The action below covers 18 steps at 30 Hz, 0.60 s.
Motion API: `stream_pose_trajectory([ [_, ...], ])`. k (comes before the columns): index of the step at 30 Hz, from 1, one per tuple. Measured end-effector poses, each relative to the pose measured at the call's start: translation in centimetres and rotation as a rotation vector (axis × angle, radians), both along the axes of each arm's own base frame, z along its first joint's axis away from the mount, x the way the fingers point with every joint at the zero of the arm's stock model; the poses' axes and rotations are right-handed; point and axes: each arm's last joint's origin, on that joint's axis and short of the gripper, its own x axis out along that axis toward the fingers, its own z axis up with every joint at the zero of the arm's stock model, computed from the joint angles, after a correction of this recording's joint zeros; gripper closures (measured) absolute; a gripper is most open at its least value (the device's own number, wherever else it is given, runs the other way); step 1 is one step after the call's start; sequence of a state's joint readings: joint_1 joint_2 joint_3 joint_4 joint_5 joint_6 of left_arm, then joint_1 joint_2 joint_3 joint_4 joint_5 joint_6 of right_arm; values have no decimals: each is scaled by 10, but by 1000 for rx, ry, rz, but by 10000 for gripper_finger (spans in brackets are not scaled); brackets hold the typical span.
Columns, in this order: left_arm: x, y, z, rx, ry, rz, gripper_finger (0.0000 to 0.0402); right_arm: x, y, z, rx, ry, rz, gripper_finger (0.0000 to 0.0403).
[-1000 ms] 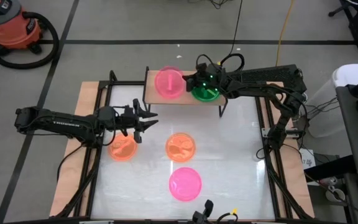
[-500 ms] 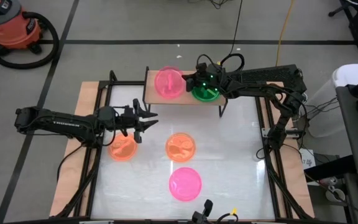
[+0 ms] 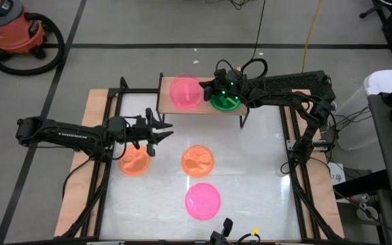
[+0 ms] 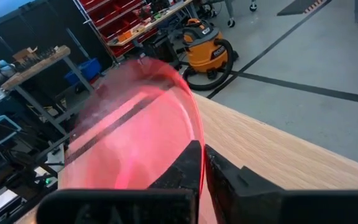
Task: Place and stack plates onto a shelf
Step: Put the top pink plate on the shelf
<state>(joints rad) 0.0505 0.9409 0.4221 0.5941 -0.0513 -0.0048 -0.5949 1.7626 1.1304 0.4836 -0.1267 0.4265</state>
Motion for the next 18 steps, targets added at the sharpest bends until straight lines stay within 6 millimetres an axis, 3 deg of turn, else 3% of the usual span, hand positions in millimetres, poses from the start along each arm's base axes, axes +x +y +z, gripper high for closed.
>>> stream_pose_trajectory([
  [13,0,0,0,0,0,0,270,0,1,1,-6,-4,23,330],
  [18,0,0,-2,-1,20,0,270,-5,8,24,-59,-67,122,328],
])
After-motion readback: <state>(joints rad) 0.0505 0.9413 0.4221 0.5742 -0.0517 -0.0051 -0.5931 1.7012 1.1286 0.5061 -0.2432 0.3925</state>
